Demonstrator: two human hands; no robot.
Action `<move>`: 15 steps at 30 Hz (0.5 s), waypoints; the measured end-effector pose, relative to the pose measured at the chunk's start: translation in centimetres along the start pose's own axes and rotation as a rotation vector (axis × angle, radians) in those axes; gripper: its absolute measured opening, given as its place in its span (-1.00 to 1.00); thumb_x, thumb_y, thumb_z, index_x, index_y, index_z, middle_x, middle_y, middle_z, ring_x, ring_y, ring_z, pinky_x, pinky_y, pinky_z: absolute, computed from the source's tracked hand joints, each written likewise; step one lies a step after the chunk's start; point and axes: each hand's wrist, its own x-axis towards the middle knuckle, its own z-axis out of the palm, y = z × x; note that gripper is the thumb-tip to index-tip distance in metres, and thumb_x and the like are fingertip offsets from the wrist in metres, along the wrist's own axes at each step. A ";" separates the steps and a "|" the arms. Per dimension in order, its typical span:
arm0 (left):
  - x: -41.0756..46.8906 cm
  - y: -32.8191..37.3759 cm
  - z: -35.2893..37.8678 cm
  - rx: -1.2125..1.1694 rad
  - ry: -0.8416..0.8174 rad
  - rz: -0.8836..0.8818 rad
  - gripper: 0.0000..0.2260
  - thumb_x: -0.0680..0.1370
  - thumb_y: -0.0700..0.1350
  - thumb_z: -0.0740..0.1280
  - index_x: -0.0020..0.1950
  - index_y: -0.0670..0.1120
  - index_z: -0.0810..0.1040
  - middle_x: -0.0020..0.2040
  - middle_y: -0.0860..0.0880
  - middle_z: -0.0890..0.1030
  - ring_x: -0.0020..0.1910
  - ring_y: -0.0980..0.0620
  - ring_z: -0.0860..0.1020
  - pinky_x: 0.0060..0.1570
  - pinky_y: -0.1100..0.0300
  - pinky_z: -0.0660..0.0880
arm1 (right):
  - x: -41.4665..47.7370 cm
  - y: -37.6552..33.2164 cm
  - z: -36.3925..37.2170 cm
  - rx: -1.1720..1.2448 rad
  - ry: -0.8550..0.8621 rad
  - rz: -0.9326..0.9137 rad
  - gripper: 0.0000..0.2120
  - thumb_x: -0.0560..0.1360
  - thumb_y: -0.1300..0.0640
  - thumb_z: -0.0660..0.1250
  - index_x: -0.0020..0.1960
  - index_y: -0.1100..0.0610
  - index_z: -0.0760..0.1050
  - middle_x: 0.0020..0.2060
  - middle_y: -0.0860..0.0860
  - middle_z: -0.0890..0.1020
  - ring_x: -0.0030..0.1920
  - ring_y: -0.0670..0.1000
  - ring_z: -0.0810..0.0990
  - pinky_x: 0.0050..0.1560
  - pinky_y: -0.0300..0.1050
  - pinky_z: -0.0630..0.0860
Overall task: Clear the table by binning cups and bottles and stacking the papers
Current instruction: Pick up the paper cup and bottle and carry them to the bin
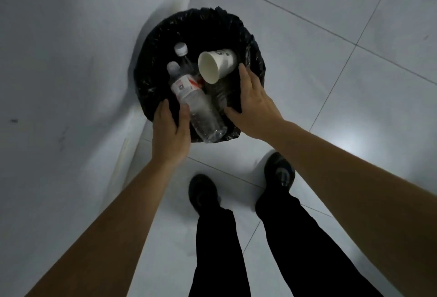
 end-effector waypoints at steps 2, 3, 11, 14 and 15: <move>-1.2 0.6 -0.9 -0.013 0.024 -0.001 -0.37 0.59 0.32 0.02 0.45 -0.12 0.36 0.37 -0.11 0.47 0.37 -0.06 0.42 0.36 -0.08 0.37 | -1.4 -0.3 -0.6 0.031 0.005 0.051 -0.28 0.59 -0.04 0.26 0.60 0.14 -0.01 0.55 0.11 0.14 0.51 0.16 0.24 0.42 0.09 0.32; -2.0 1.3 -1.5 -0.018 0.032 -0.014 -0.38 0.60 0.31 0.02 0.45 -0.11 0.37 0.36 -0.10 0.48 0.36 -0.05 0.42 0.38 -0.04 0.36 | -2.3 -0.3 -1.1 0.037 0.006 0.080 -0.33 0.60 -0.03 0.24 0.59 0.13 0.05 0.53 0.10 0.19 0.48 0.15 0.29 0.40 0.08 0.34; -14.0 11.5 -8.4 -0.023 0.091 -0.029 -0.52 0.67 0.09 0.12 0.56 -0.04 0.20 0.51 0.02 0.31 0.48 0.09 0.27 0.37 0.22 0.22 | -12.9 -3.3 -9.4 0.106 0.111 0.169 -0.52 0.67 -0.09 0.07 0.54 0.05 0.22 0.49 0.04 0.30 0.47 0.06 0.31 0.41 0.02 0.31; -20.0 15.7 -12.2 -0.049 0.044 -0.016 -0.52 0.64 0.04 0.20 0.55 0.01 0.22 0.47 0.05 0.35 0.44 0.10 0.32 0.37 0.13 0.30 | -19.2 -4.8 -14.1 0.119 0.161 0.205 -0.52 0.66 -0.12 0.07 0.53 0.04 0.24 0.49 0.02 0.31 0.47 0.06 0.32 0.40 0.03 0.33; -22.1 17.3 -13.6 -0.061 0.023 -0.009 -0.51 0.64 0.02 0.23 0.55 0.01 0.22 0.48 0.05 0.35 0.45 0.10 0.33 0.40 0.10 0.30 | -21.5 -5.6 -15.9 0.127 0.188 0.207 -0.52 0.66 -0.13 0.08 0.52 0.03 0.24 0.48 0.02 0.32 0.46 0.06 0.33 0.39 0.03 0.34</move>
